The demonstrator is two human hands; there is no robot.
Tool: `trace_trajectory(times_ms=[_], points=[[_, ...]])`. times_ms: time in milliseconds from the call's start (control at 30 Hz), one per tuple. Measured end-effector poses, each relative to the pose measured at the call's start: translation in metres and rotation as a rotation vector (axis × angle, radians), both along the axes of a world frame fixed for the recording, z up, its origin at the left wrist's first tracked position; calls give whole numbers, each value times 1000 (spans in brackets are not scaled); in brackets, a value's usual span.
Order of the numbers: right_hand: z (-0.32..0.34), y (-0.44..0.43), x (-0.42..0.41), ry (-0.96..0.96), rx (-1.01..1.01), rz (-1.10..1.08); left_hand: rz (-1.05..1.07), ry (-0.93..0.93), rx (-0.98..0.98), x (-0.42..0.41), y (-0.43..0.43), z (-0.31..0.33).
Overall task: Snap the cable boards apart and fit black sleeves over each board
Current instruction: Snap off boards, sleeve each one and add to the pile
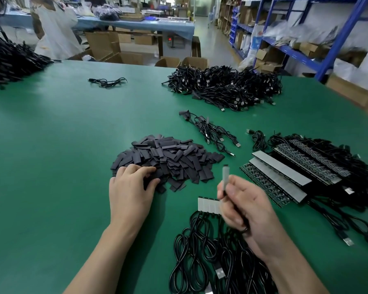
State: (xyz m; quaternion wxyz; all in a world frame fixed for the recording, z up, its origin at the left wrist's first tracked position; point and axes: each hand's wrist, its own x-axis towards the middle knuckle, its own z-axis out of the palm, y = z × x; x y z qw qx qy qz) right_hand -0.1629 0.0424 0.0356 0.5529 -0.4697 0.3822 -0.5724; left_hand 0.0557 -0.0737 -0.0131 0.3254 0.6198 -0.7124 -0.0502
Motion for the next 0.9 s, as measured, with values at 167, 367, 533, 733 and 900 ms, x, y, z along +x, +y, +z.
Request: trace_trajectory(times_ms=[167, 367, 533, 733, 900], points=[[3, 3, -9, 451, -316, -541, -17, 23, -9, 5, 2, 5], [-21, -6, 2, 944, -203, -384, -180, 221, -38, -1, 9, 14], [-24, -8, 3, 931, -105, -328, -571, 384, 35, -13, 20, 17], [-19, -7, 1, 794, -68, -320, -669, 517, 149, -23, 26, 12], [-18, -7, -1, 737, -61, -295, -671, 618, 198, -21, 24, 11]])
